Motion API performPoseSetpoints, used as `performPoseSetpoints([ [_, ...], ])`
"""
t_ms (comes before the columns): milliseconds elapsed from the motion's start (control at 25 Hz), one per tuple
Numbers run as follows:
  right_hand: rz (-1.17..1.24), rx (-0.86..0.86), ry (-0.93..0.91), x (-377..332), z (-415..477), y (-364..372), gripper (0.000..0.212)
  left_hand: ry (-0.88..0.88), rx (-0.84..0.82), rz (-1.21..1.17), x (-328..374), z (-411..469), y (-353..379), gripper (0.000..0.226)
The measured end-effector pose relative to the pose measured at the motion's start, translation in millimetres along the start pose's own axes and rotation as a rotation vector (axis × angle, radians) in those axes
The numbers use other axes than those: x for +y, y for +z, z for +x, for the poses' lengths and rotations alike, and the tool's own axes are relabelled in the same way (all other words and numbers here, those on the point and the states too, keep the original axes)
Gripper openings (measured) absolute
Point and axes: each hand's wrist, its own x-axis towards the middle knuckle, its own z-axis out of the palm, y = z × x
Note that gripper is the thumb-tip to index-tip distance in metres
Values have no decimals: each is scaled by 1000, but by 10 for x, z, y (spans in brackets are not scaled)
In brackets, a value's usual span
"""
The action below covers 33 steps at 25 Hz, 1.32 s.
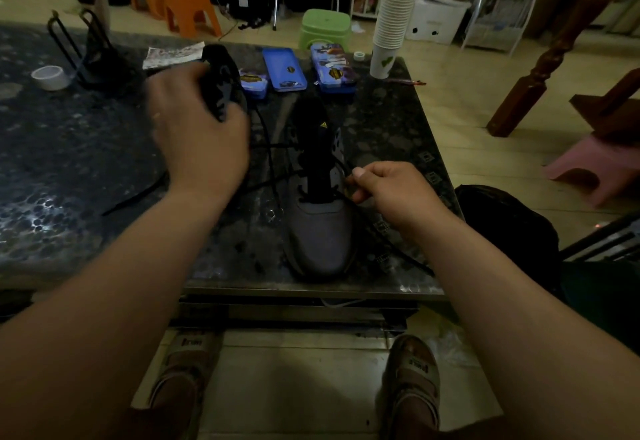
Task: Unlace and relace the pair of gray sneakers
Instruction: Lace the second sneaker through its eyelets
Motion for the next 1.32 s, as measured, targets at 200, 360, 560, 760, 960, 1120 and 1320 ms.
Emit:
performPoseSetpoints([
  [200,5,49,-62,35,42,-36,19,410,-469,365,184,-288,266,33],
  [360,-17,72,-96,96,88,-74,16,159,-347,89,167,-107,393,10],
  [560,7,66,-101,128,132,-93,8,-173,-128,-5,148,-26,345,16],
  [760,-52,54,-134,79,170,-78,11,355,-484,342,419,-378,354,22],
  [960,-192,59,-151,92,186,-45,10,307,-659,410,445,-391,343,16],
  [1120,-237,53,-163,82,189,-57,9,106,-811,214,443,-409,394,11],
  [1320,-268,1,-189,42,183,-92,10,8,-785,101,409,-392,437,19],
])
